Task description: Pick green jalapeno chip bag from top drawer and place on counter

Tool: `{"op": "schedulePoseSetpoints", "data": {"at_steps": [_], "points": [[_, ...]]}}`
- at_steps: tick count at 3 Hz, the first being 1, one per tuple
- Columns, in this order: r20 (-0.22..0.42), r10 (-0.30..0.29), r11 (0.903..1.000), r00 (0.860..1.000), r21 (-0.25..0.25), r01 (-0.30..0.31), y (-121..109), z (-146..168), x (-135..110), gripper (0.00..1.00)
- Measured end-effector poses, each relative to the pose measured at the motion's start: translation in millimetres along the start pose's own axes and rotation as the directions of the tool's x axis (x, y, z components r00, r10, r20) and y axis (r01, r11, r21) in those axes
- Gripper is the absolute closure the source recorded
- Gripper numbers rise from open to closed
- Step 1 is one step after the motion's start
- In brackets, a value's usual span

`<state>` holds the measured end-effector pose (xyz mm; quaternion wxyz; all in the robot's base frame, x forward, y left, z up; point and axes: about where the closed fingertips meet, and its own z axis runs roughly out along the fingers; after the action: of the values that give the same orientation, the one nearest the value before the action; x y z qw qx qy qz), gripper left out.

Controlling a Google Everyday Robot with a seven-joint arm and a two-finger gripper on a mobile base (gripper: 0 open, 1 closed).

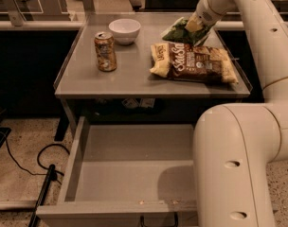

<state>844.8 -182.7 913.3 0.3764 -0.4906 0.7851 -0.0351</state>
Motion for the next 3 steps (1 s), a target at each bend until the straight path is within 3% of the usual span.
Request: {"op": "schedulePoseSetpoints", "data": {"at_steps": [1, 3], "points": [[0.017, -0.017, 0.9997, 1.000, -0.016, 0.018, 3.7, 4.9, -2.3, 1.00], [0.016, -0.017, 0.9997, 1.000, -0.017, 0.018, 3.7, 4.9, -2.3, 0.57]]}}
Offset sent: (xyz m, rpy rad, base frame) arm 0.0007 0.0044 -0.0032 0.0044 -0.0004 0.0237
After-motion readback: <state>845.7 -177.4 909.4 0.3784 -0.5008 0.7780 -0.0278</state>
